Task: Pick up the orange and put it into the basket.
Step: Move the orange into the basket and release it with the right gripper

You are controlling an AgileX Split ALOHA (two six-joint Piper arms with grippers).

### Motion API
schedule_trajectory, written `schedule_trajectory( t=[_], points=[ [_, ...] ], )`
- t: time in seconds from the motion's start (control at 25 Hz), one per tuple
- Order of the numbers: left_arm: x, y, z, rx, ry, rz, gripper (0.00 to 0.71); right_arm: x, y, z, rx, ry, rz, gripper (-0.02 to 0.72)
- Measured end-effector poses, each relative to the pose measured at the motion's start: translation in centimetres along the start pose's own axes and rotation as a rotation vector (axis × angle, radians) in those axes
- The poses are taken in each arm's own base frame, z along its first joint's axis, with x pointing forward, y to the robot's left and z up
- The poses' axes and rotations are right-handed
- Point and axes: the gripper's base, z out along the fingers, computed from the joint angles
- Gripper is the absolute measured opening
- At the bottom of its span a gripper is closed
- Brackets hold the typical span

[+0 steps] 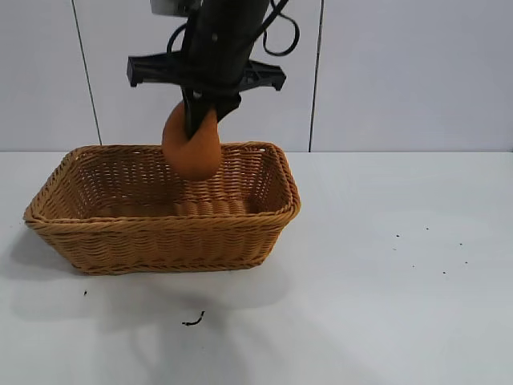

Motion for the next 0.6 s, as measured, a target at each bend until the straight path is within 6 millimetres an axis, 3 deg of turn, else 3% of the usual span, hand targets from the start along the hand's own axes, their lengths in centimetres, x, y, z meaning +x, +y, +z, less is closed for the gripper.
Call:
schedule_trajectory(
  t=[0.04,0.24,0.36,0.52,0.6],
  points=[
    [0.0,0.0,0.0,0.000,0.000,0.000,0.666,0.0,0.0,0.0,0.000,0.000,0.001,0.125],
    [0.0,0.0,0.0,0.000,0.000,0.000,0.666,-0.3,0.0,-0.8,0.006,0.000,-0.009,0.549],
    [0.0,0.0,0.0,0.000,0.000,0.000,0.666,-0.6,-0.1,-1.9,0.029,0.026,-0.022,0.613],
    [0.0,0.0,0.0,0.000,0.000,0.000,0.666,-1.3,-0.6,-3.5,0.058,0.036,-0.028,0.623],
    [0.0,0.0,0.0,0.000,0.000,0.000,0.666,-2.2,-2.4,-5.1,0.093,0.028,-0.004,0.623]
  ],
)
